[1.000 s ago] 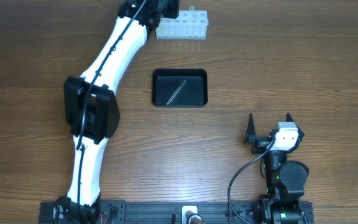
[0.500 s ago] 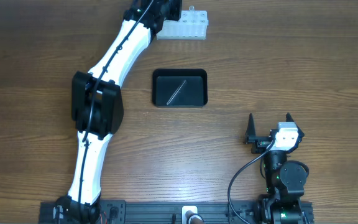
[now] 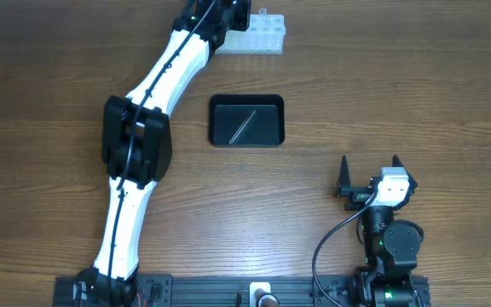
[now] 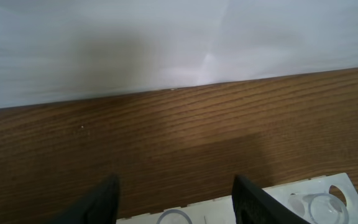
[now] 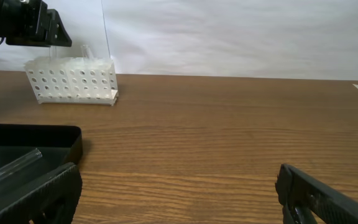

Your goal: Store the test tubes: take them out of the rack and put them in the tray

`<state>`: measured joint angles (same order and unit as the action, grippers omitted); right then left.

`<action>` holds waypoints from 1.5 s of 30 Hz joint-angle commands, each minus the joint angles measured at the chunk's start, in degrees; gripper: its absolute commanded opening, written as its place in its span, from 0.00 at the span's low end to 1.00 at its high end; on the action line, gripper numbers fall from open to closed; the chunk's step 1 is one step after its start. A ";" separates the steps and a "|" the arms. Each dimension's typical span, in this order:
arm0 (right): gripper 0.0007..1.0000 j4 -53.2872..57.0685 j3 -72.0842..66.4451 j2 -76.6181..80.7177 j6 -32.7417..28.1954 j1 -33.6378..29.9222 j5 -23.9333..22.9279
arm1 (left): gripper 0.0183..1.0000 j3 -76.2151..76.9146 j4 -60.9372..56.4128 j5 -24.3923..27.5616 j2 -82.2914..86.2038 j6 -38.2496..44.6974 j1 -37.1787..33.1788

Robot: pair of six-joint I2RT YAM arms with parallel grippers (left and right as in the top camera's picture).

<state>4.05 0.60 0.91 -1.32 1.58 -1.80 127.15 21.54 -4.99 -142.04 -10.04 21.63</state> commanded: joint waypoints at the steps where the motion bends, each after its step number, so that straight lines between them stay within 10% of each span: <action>1: 0.99 0.15 -0.28 -0.63 0.42 0.33 0.50 | 0.56 0.74 -0.31 -0.90 -1.01 0.66 -0.17; 45: 0.99 0.15 -0.28 -0.63 0.42 0.33 0.50 | 0.66 0.74 3.06 -2.97 -1.01 -4.15 -1.07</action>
<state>4.03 0.60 0.91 -1.26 1.58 -1.80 127.15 24.80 -7.57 -142.08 -14.35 20.18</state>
